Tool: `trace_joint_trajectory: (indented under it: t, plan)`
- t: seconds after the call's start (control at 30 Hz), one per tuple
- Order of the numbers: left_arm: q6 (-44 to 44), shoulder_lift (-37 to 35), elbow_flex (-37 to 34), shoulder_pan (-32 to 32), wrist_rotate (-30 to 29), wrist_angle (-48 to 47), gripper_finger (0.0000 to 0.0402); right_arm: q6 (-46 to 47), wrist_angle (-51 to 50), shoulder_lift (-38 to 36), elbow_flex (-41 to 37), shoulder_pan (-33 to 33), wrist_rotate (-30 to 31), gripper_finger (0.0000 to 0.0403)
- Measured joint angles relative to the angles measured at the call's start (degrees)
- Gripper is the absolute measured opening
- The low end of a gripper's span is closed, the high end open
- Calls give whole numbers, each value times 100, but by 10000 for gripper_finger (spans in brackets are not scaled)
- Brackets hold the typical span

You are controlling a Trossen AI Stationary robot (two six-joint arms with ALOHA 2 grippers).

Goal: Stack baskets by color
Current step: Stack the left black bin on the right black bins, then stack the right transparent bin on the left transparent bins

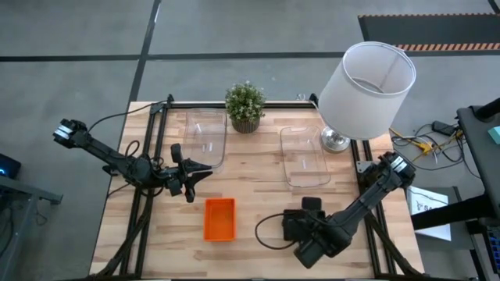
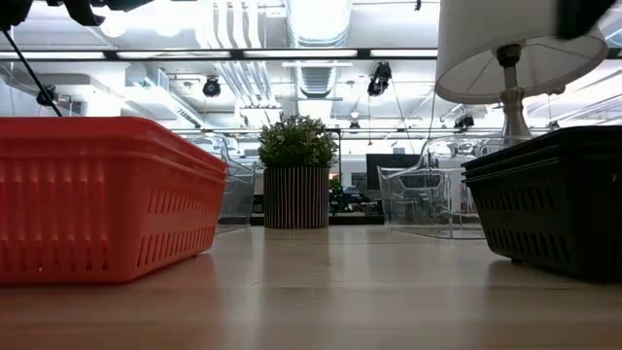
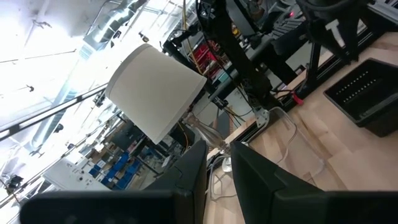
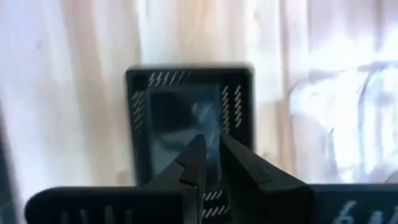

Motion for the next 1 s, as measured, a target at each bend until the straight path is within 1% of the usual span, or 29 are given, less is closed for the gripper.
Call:
trace_joint_trajectory:
  t: [0.07, 0.17, 0.23, 0.33, 0.4, 0.43, 0.5, 0.57, 0.6, 0.67, 0.73, 0.8, 0.87, 0.9, 0.97, 1.0]
  plan:
    - [0, 0, 0, 0, 1, -1, 58, -254, 139, 0, -92, -56, 318, 28]
    - [0, 27, 0, 0, 1, 0, 58, -675, 412, -62, -362, -74, 1136, 12]
    - [0, 63, 0, 0, 2, -1, 58, -1027, 761, -216, -643, -77, 1484, 10]
    - [10, 112, 0, 0, 2, -2, 58, -1714, 1602, -579, -1234, -171, 1953, 9]
    - [17, 142, 0, 0, 3, 1, 58, -2200, 2369, -861, -1736, -295, 2368, 9]
    - [17, 156, 0, 0, 2, 2, 58, -2430, 2763, -1023, -2010, -357, 2471, 9]
    - [17, 187, 3, 0, 2, 3, 58, -2878, 3488, -1338, -2524, -524, 2502, 9]
    - [15, 192, 4, 0, 4, -1, 58, -3133, 4099, -1649, -2983, -699, 2521, 9]
    - [13, 192, 4, 0, 4, 16, 58, -3133, 4345, -1794, -3176, -801, 2601, 9]
    - [-4, 223, 4, 0, 4, 25, 58, -2707, 4640, -2096, -3446, -1044, 2814, 9]
    - [-84, 290, 4, 0, 96, 46, 58, -2037, 4522, -2419, -3550, -1338, 2771, 13]
    - [-180, 408, 21, 18, 543, 162, 58, -1734, 4311, -2753, -3646, -1562, 2304, 21]
    - [-159, 630, 198, 73, 1030, 124, 58, -1694, 4309, -3069, -3780, -1676, 1862, 35]
    - [-177, 772, 320, 114, 1119, 125, 58, -1765, 4316, -3227, -3847, -1698, 1753, 42]
    - [-253, 1094, 600, 279, 1088, 66, 58, -2005, 4345, -3531, -3974, -1711, 1754, 57]
    - [-312, 1259, 758, 377, 1101, -44, 58, -2127, 4380, -3690, -4055, -1713, 1849, 65]
